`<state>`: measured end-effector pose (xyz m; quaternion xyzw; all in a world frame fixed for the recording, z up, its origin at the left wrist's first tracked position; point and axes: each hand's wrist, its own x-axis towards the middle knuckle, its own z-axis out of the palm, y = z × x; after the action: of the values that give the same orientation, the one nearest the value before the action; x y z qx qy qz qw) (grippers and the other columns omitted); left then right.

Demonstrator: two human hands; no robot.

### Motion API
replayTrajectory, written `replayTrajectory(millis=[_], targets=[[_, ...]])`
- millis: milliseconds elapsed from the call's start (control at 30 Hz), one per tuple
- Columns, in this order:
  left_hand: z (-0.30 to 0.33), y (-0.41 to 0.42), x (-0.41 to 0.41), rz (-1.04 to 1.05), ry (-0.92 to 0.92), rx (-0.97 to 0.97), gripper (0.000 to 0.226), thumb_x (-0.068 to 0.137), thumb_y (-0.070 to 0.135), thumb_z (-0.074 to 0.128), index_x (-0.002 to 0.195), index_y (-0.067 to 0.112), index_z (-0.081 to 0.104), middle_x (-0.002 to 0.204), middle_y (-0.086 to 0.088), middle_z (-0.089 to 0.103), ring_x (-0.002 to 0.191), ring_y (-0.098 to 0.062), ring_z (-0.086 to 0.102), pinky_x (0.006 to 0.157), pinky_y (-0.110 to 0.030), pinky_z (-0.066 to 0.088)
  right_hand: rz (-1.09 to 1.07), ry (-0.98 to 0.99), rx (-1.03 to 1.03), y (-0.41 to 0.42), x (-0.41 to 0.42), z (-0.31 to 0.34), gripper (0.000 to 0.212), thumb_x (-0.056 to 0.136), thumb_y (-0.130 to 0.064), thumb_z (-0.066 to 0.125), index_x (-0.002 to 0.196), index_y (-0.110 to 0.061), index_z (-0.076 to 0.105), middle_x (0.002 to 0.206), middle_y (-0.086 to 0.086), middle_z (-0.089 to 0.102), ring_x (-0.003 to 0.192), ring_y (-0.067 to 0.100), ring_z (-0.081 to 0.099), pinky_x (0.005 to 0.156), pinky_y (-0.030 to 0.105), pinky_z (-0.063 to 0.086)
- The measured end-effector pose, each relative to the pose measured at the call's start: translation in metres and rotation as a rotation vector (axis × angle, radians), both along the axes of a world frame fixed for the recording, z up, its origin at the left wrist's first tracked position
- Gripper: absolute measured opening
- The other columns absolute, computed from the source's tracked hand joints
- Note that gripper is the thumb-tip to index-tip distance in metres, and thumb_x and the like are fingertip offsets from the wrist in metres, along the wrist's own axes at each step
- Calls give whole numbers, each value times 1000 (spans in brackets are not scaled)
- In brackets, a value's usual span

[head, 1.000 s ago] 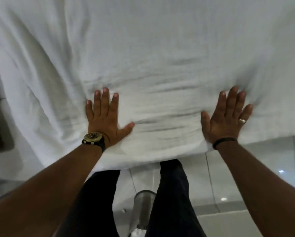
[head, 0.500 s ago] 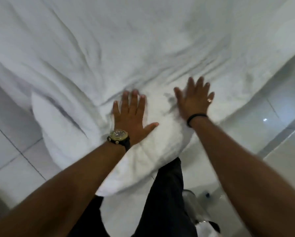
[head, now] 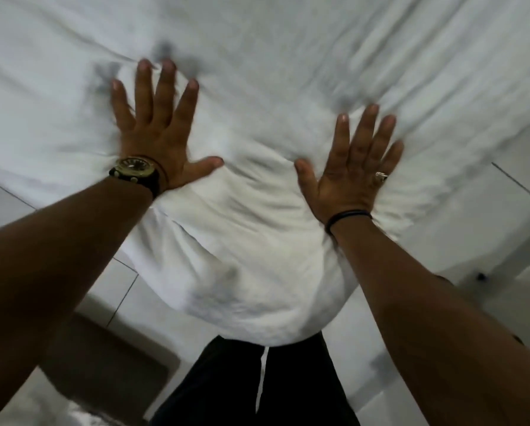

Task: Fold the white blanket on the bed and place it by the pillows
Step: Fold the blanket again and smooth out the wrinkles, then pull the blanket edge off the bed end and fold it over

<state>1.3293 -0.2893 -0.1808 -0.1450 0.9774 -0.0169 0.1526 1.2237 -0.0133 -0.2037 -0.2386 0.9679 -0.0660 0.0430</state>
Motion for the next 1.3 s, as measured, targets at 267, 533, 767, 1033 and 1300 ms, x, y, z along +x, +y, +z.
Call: replayTrajectory(millis=[267, 533, 767, 1033, 1300], targets=[[3, -2, -5, -36, -15, 6, 114, 74, 90, 36, 157, 13, 15, 160, -29, 11, 145, -55, 7, 110, -70, -3, -15, -25, -28, -2, 0, -5, 85, 87, -71, 40, 147, -13, 24, 153, 30, 25, 141, 52, 18, 113, 64, 6], [-3, -5, -4, -61, 32, 67, 113, 77, 89, 32, 157, 14, 7, 161, -28, 6, 146, -53, 3, 111, -70, -1, -53, 18, 42, -5, 5, 4, 82, 92, -68, 34, 151, -11, 29, 155, 28, 23, 142, 51, 17, 113, 65, 9], [21, -17, 8, -121, 40, 208, 114, 73, 94, 21, 158, 21, -2, 164, -18, -8, 149, -43, -10, 114, -67, -8, -524, -49, 178, -22, 55, 36, 80, 92, -71, 20, 155, -22, 11, 161, 20, 3, 148, 39, 2, 117, 56, -2], [80, -171, 93, -570, 25, 370, 95, 75, 81, 46, 135, 9, 55, 145, -23, 47, 134, -41, 44, 109, -51, 35, -1530, -216, -456, -66, 295, 68, 113, 68, -84, 51, 153, -16, 18, 160, 12, 18, 148, 26, 17, 117, 46, 22], [78, -237, 149, 144, 120, 222, 122, 44, 74, 81, 143, 21, 33, 141, -14, 46, 132, -38, 43, 102, -55, 38, -1703, -564, -953, -79, 334, 69, 89, 58, -76, 72, 122, -16, 60, 126, 5, 62, 107, 25, 59, 95, 37, 49]])
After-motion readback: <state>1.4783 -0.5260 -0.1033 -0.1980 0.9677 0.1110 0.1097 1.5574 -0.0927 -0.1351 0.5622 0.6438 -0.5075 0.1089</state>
